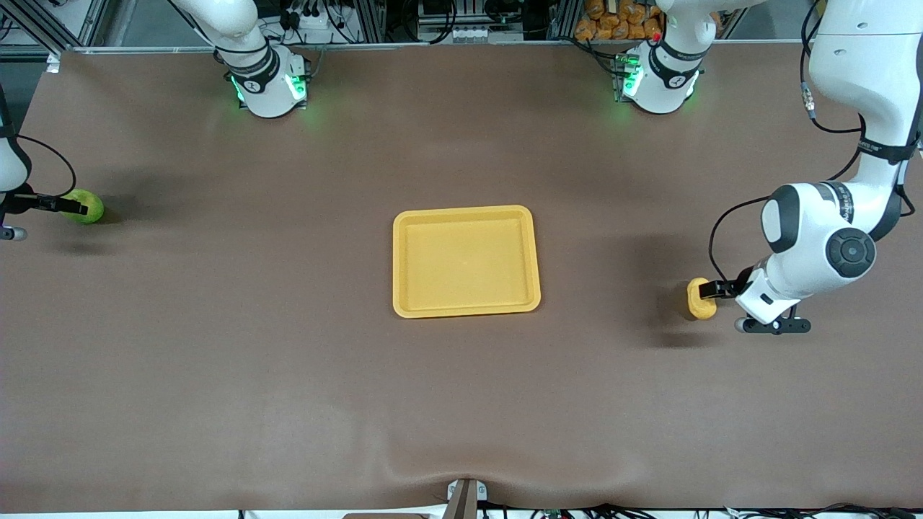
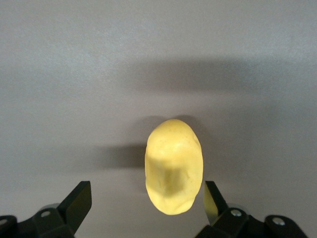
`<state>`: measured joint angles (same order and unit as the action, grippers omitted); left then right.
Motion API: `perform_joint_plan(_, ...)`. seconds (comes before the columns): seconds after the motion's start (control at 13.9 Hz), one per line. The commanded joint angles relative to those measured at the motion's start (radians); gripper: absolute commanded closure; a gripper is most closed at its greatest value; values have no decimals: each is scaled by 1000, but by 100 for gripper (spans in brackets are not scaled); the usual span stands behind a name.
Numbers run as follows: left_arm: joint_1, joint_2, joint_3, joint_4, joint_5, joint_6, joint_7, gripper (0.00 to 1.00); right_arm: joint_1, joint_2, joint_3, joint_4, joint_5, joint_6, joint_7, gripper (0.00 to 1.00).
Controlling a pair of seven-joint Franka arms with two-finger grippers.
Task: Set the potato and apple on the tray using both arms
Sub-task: 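Close the right gripper on the apple while the left gripper grasps the potato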
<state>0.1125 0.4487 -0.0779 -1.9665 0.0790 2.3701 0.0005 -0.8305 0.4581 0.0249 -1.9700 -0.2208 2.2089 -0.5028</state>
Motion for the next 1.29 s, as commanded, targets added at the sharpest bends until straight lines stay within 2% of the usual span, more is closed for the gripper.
perform_joint_plan(0.0, 1, -35, -2, -63, 21, 66, -13, 0, -35, -7, 21, -33, -26, 38, -10, 0)
perform_joint_plan(0.22, -1, -5, -3, -63, 19, 104, -27, 0, -56, -6, 21, -105, -26, 148, -10, 0)
perform_joint_plan(0.36, -1, 16, -3, -60, 19, 122, -27, 0, -58, 11, 21, -113, -26, 170, -11, 0)
perform_joint_plan(0.43, -1, 25, -3, -58, 19, 133, -27, 0, -62, 13, 21, -112, -28, 170, -26, 19)
perform_joint_plan(0.5, -4, 30, -3, -58, 19, 142, -27, 0, -65, 13, 21, -112, -26, 163, -61, 54)
perform_joint_plan(0.58, -5, 42, -3, -57, 19, 149, -27, 0, -64, 13, 21, -112, -26, 158, -71, 76)
perform_joint_plan(0.72, -25, 56, -2, -57, 18, 158, -28, 0, -59, 11, 23, -102, -25, 137, -68, 88)
perform_joint_plan(0.79, -27, 57, -2, -58, 18, 158, -40, 0, -58, 11, 24, -87, -23, 102, -69, 98)
perform_joint_plan(0.86, -34, 62, -2, -57, 18, 158, -56, 0, -52, 11, 26, -69, -23, 69, -69, 100)
perform_joint_plan(0.93, -42, 68, 0, -57, 19, 158, -60, 18, -45, 11, 30, -50, -22, 37, -69, 100)
perform_joint_plan(1.01, -40, 71, 0, -54, 19, 158, -60, 43, -42, 10, 33, -43, -15, 8, -69, 100)
perform_joint_plan(1.08, -40, 71, 0, -52, 21, 158, -57, 59, -38, 7, 43, -32, -15, 2, -69, 100)
perform_joint_plan(1.22, -42, 71, 0, -46, 21, 158, -59, 62, -26, -2, 49, -26, -15, 0, -74, 100)
